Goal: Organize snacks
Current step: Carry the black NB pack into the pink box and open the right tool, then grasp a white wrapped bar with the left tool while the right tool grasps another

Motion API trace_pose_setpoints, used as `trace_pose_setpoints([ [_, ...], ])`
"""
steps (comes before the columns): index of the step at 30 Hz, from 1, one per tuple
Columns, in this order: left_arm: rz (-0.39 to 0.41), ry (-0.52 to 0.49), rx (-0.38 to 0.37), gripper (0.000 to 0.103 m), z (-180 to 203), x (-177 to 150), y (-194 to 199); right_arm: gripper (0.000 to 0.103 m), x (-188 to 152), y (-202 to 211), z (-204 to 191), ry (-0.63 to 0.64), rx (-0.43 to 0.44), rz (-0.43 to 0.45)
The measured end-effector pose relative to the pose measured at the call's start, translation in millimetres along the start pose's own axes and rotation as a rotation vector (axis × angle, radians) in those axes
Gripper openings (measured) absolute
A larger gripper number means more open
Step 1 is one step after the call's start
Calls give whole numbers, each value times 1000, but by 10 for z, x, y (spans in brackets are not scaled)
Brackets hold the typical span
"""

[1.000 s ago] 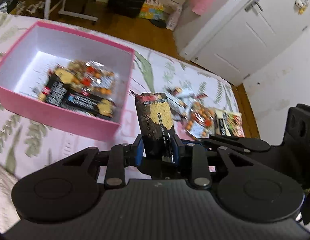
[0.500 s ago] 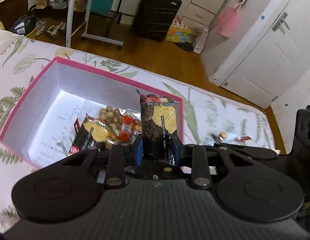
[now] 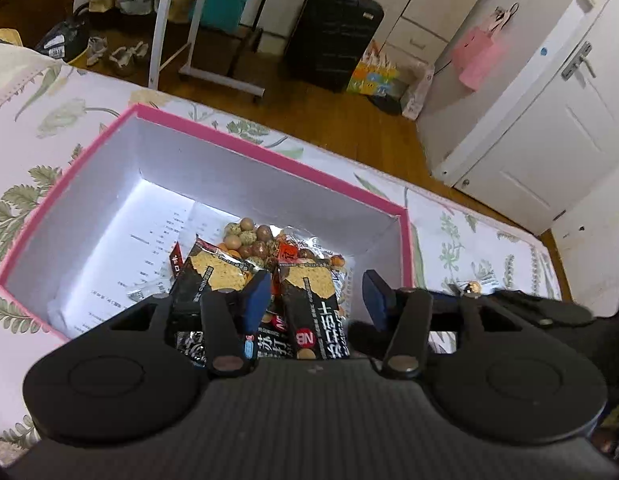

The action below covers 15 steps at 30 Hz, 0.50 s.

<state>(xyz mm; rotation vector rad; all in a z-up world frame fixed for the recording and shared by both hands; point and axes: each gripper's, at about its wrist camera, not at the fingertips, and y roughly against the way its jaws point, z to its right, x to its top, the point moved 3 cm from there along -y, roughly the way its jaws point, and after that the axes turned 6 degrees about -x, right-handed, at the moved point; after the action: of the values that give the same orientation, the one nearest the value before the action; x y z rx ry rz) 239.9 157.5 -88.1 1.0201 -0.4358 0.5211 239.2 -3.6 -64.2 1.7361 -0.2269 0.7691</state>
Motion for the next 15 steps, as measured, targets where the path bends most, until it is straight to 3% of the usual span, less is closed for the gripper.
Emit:
trace_pose_setpoints([
  [5, 13, -65, -19, 50, 138, -56, 317, 71, -137, 491, 159, 41, -9, 20],
  [9, -12, -127, -44, 50, 339, -117, 499, 71, -54, 813, 256, 75, -58, 13],
  [15, -42, -216, -68, 50, 787, -227, 605, 71, 135, 1156, 689, -45, -138, -149],
])
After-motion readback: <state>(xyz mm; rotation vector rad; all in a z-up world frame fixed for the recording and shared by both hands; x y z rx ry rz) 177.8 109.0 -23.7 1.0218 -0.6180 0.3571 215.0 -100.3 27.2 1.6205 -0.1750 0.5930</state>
